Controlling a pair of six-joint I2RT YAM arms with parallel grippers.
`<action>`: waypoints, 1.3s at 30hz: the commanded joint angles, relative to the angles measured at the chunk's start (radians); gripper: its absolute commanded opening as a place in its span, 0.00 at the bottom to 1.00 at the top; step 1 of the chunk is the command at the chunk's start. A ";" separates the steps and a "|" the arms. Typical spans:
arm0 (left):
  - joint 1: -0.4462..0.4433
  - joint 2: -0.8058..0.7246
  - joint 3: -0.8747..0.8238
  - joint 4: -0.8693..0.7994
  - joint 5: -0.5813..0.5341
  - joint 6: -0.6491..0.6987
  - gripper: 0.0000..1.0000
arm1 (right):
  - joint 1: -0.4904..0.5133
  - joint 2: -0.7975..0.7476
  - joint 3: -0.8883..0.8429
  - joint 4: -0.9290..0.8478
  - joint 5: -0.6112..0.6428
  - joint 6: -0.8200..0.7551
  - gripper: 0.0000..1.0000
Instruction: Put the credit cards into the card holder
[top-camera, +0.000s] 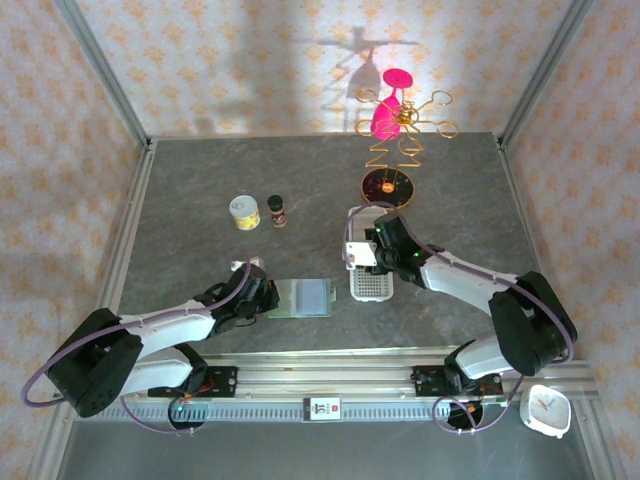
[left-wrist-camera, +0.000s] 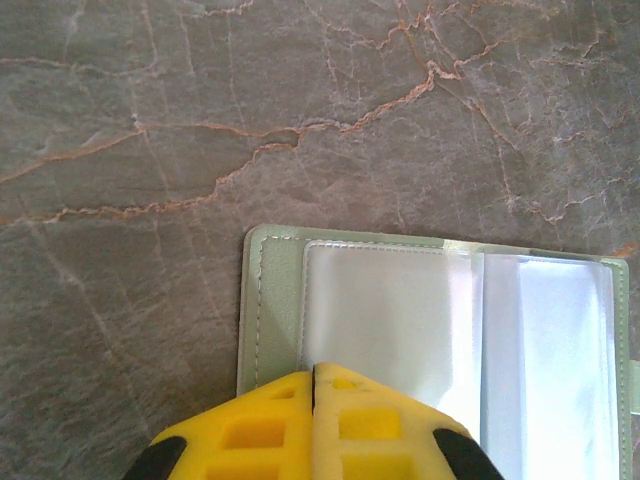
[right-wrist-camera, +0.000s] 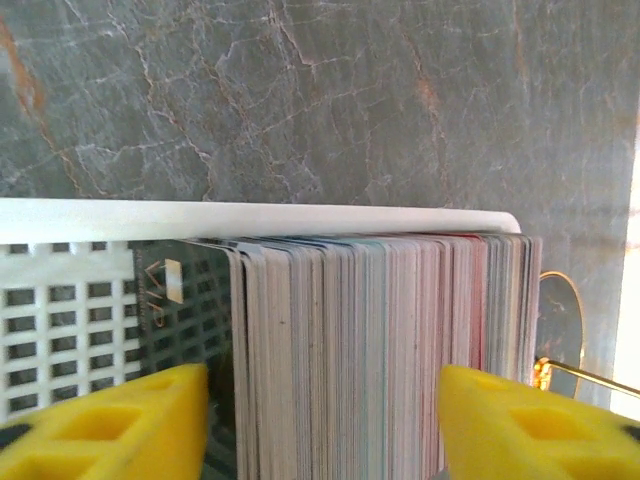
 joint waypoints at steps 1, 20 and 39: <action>0.004 0.028 0.001 -0.044 0.011 0.010 0.00 | -0.005 -0.014 0.027 -0.024 0.007 -0.002 0.50; 0.004 0.029 0.005 -0.045 0.018 0.008 0.00 | -0.005 -0.036 0.045 -0.101 -0.011 -0.013 0.07; 0.004 0.031 0.005 -0.041 0.021 0.009 0.00 | -0.005 -0.081 0.096 -0.228 -0.050 0.040 0.00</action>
